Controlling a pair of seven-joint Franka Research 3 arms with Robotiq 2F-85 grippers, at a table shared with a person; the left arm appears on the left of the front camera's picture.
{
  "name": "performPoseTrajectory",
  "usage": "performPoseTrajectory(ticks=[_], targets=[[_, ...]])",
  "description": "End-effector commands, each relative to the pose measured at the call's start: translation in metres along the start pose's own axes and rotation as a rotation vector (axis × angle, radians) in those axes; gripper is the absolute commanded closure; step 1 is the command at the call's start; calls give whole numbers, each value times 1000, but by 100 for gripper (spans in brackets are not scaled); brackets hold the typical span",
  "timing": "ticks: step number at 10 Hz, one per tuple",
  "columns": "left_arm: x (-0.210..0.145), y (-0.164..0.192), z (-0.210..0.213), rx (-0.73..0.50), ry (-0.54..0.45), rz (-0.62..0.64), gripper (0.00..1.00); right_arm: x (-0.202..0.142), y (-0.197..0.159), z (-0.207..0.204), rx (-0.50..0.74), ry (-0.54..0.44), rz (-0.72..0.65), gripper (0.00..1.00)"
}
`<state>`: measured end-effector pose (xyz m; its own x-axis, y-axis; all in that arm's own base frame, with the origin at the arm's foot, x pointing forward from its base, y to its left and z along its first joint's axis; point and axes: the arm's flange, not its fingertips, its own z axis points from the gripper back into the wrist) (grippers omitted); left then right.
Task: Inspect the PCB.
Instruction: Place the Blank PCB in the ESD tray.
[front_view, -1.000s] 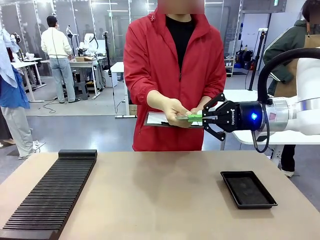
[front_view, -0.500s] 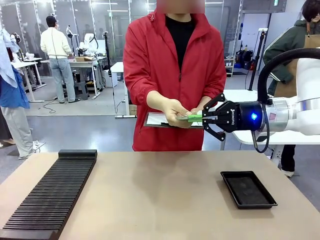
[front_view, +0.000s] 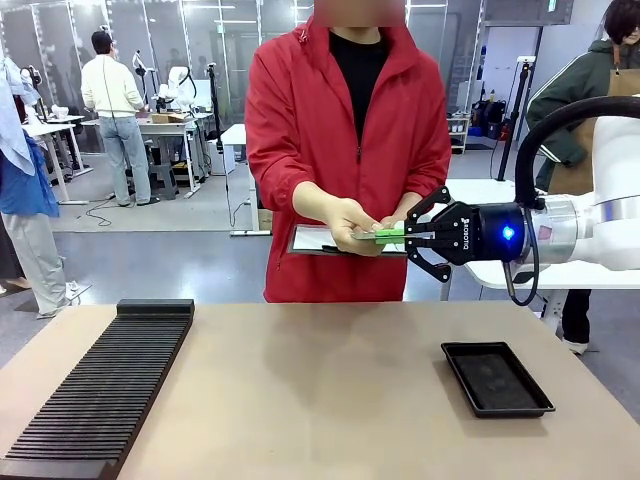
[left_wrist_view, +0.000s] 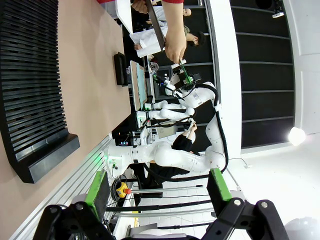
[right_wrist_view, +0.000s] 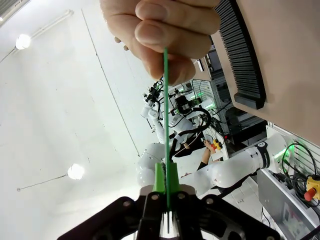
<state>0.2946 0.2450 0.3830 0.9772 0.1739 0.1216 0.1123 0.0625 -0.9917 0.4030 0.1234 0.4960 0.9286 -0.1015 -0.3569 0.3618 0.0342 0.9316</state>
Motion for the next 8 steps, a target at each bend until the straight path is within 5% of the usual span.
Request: performPoseTrajectory(ticks=[1, 8], targets=[[-1, -1, 1, 7, -2, -2, 0, 0, 0, -1, 2, 1, 0, 100], [-1, -1, 1, 7, -2, -2, 0, 0, 0, -1, 2, 1, 0, 100]])
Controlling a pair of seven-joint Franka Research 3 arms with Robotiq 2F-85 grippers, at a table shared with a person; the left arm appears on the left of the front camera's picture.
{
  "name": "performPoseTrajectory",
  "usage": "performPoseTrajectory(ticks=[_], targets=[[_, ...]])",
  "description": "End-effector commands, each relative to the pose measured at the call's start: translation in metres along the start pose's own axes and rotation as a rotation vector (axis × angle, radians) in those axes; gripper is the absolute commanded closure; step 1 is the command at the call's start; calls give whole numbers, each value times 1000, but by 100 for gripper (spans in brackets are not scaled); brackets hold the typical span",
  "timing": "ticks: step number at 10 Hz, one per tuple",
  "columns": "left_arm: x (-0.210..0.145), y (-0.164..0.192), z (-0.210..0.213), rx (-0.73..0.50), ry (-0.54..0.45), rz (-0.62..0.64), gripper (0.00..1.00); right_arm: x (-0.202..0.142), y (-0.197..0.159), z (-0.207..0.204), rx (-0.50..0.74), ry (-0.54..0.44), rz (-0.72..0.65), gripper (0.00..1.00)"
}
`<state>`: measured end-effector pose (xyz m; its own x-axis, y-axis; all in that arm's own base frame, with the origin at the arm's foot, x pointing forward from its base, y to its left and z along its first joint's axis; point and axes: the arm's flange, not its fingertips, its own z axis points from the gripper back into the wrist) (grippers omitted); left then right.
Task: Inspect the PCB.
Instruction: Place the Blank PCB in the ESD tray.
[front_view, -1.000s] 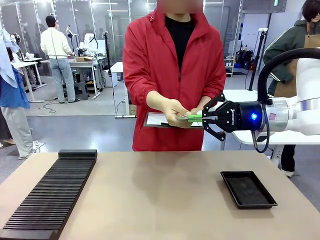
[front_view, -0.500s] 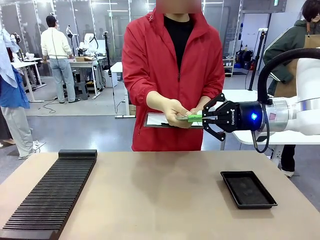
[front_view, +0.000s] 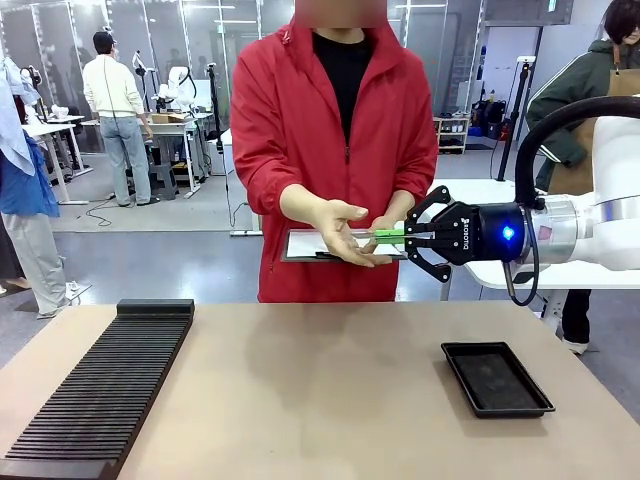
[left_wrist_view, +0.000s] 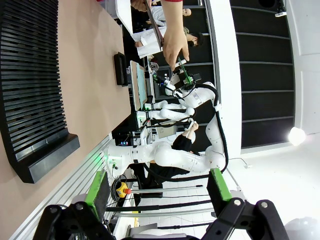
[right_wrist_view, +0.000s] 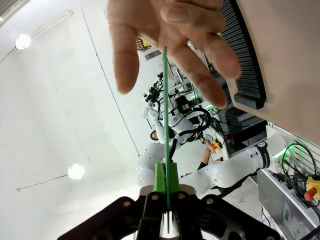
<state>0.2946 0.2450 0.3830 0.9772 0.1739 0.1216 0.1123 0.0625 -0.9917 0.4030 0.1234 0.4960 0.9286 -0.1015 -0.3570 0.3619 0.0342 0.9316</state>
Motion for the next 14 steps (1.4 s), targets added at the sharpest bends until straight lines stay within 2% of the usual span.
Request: performPoseTrajectory(ticks=[1, 14], targets=[[-1, -1, 1, 7, -2, -2, 0, 0, 0, -1, 2, 1, 0, 100], [-1, -1, 1, 7, -2, -2, 0, 0, 0, -1, 2, 1, 0, 100]])
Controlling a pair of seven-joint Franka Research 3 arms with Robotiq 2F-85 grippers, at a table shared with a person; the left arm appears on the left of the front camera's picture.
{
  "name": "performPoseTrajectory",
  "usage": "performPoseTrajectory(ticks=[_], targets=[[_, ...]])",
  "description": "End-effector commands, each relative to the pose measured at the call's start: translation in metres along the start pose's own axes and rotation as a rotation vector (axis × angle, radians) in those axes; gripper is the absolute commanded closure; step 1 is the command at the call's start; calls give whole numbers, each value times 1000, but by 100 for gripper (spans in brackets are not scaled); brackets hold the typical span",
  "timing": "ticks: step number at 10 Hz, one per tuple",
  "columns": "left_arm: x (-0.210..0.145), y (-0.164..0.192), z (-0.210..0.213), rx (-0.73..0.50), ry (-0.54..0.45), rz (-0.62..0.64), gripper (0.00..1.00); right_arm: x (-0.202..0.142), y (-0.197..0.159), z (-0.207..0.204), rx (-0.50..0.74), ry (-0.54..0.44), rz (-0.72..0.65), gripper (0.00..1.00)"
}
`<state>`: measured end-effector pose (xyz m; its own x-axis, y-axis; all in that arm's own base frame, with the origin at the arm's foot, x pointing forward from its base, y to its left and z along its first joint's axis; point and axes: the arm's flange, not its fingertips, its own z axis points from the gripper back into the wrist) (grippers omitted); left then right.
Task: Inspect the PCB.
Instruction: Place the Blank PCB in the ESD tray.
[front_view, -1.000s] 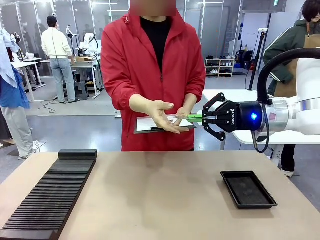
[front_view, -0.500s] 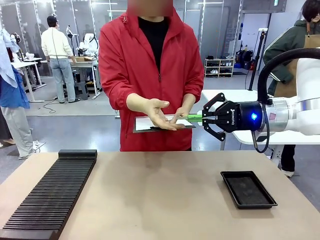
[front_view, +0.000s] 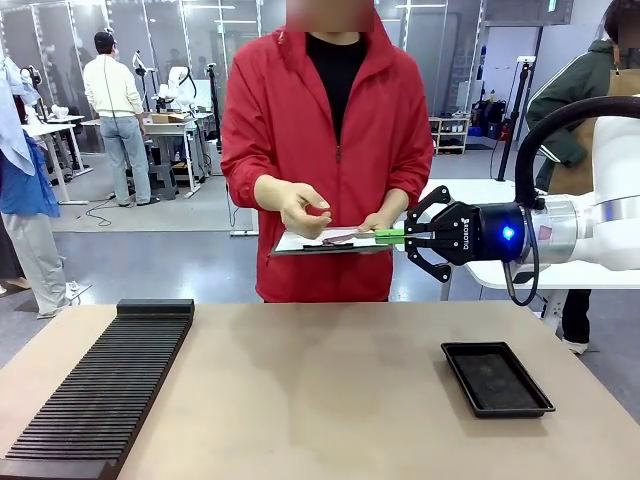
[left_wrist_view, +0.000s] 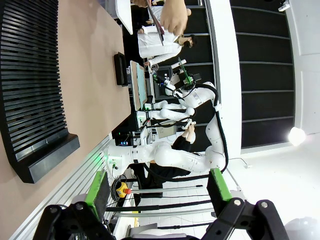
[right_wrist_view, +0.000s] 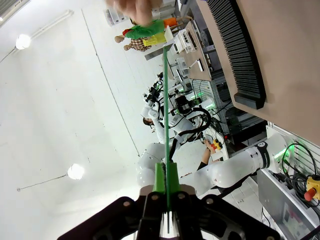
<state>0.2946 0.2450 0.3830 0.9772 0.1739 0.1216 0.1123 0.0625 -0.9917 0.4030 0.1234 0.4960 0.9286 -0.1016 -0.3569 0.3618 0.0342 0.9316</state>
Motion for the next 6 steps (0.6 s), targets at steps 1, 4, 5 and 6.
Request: performPoseTrajectory(ticks=[1, 4, 5, 6], targets=[[-1, -1, 1, 7, -2, -2, 0, 0, 0, -1, 2, 1, 0, 100], [-1, -1, 1, 7, -2, -2, 0, -12, -6, 31, -71, 6, 131, 97], [-1, -1, 1, 7, -2, -2, 0, -15, -12, 49, -117, -53, 187, 97], [-1, -1, 1, 7, -2, -2, 0, -14, -21, 68, -176, -60, 226, 97]])
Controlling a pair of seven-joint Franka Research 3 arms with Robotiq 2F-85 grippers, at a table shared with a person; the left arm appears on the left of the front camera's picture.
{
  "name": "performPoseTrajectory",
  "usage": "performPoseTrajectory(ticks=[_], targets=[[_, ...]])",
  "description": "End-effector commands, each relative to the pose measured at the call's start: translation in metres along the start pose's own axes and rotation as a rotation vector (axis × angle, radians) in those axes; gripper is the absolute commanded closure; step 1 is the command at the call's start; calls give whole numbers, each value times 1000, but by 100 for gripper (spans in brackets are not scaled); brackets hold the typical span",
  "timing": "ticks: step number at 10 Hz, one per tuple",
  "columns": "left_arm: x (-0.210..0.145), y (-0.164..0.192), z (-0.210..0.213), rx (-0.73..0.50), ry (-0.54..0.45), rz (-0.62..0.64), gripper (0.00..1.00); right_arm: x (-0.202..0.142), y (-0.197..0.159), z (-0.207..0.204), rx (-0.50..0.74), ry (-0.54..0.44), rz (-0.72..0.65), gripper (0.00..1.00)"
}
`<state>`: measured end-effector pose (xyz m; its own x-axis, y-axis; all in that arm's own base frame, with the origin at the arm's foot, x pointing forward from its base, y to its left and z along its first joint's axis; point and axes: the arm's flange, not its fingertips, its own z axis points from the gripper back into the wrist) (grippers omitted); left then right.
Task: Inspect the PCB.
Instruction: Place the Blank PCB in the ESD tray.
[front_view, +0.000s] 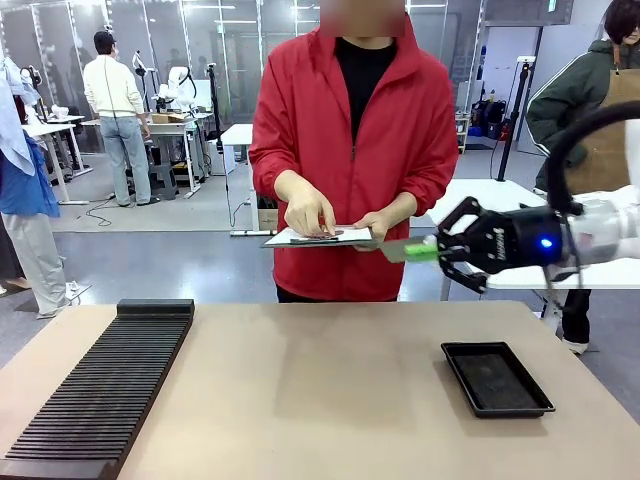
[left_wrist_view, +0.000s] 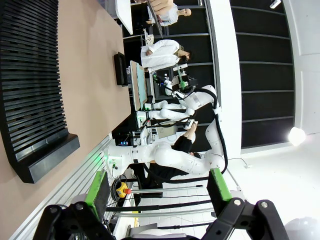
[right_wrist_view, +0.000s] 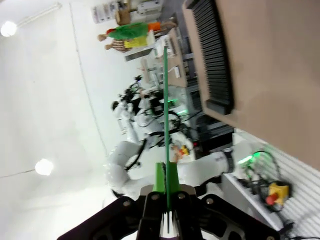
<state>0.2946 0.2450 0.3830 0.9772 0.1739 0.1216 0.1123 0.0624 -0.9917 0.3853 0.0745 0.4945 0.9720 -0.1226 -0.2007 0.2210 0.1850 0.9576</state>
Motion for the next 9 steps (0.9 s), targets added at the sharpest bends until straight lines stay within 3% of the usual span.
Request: performPoseTrajectory(ticks=[1, 4, 6, 9], targets=[[-1, -1, 1, 7, -2, -2, 0, 1, -29, 34, -110, -51, 73, 97], [-1, -1, 1, 7, -2, -2, 0, 23, -72, 72, -212, -29, 156, 97], [-1, -1, 1, 7, -2, -2, 0, 39, -108, 92, -314, -80, 213, 97], [-1, -1, 1, 7, -2, -2, 0, 45, -130, 110, -281, -114, 181, 97]])
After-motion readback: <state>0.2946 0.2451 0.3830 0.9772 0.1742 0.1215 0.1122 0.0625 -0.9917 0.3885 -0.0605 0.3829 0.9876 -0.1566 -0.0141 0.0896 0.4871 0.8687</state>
